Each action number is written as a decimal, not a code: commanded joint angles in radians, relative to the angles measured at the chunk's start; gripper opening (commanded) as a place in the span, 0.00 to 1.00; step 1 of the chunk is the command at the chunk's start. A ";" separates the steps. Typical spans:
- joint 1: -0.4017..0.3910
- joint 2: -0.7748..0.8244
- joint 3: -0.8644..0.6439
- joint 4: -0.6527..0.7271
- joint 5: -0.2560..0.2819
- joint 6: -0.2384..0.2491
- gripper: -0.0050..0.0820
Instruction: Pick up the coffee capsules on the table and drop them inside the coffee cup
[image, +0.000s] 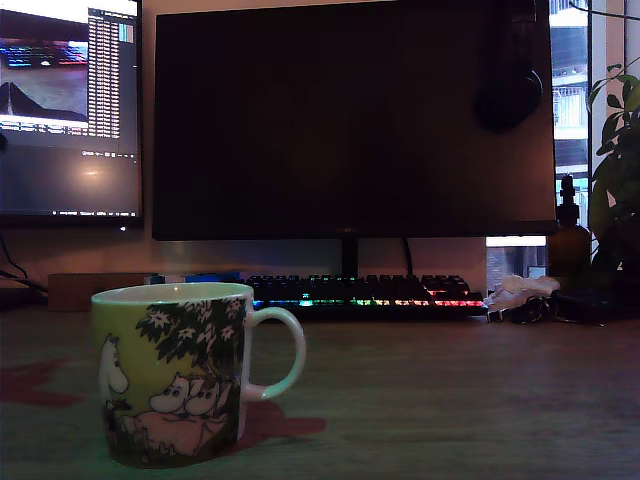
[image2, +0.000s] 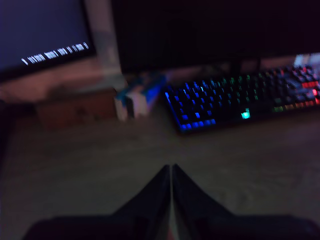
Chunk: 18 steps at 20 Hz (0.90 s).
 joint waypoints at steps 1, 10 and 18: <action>0.016 -0.060 -0.069 0.017 -0.011 -0.032 0.03; 0.051 -0.408 -0.229 -0.070 -0.013 -0.134 0.03; 0.051 -0.647 -0.229 -0.294 -0.028 -0.145 0.03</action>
